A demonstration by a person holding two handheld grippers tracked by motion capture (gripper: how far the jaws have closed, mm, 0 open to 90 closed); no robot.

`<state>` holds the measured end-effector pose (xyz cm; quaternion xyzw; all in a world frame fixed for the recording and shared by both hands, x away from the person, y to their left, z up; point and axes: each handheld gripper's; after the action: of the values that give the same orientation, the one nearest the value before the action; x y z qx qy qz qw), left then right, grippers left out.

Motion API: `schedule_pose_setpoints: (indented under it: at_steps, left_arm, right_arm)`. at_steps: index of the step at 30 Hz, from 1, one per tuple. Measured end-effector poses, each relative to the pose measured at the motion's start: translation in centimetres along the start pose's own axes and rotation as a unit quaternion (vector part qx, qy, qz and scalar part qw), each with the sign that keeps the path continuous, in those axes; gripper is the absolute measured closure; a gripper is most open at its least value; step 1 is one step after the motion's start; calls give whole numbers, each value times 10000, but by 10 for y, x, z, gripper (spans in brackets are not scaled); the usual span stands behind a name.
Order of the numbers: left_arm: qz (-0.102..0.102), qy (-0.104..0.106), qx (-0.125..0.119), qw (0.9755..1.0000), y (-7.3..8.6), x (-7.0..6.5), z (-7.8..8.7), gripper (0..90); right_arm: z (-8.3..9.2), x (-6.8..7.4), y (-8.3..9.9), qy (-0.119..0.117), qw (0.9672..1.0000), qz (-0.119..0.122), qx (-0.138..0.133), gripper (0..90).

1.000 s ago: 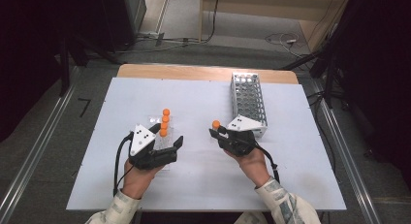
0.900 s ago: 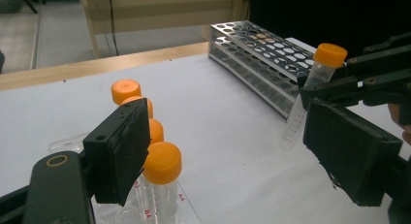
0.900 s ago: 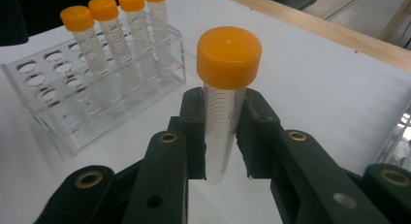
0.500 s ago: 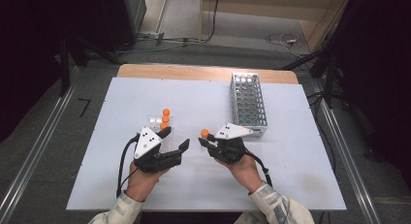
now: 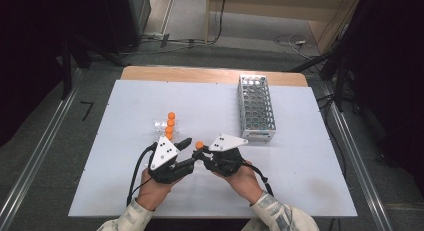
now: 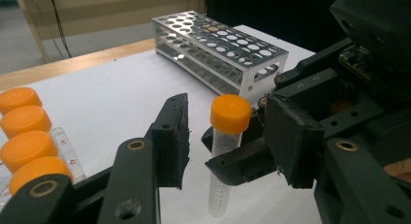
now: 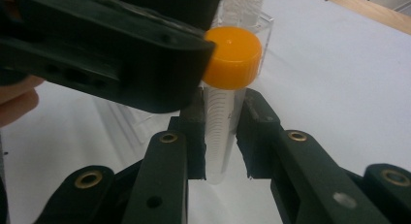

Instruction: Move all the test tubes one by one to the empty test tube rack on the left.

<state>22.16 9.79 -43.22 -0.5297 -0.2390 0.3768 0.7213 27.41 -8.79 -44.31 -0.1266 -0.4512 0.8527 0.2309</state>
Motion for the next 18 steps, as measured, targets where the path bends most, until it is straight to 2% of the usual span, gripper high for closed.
schedule_pose_setpoints:
  at_steps: [7,12,18]
  left_arm:
    - [-42,27,41,10000,2,-2,-3,623]
    - [-73,-37,71,9999,3,-1,-3,698]
    - [-92,-61,104,9999,3,-1,-3,702]
  right_arm:
    - [-2,7,-1,-100,9999,33,25,710]
    - [-4,8,-1,-132,9999,68,23,710]
    - [-4,8,-1,-151,9999,37,28,710]
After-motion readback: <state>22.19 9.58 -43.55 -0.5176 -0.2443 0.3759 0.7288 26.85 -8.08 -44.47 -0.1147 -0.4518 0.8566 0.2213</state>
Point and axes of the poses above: each handheld gripper's, and its own axes: z roughly backward along the jaws, y roughly out of its underside, x roughly to its left
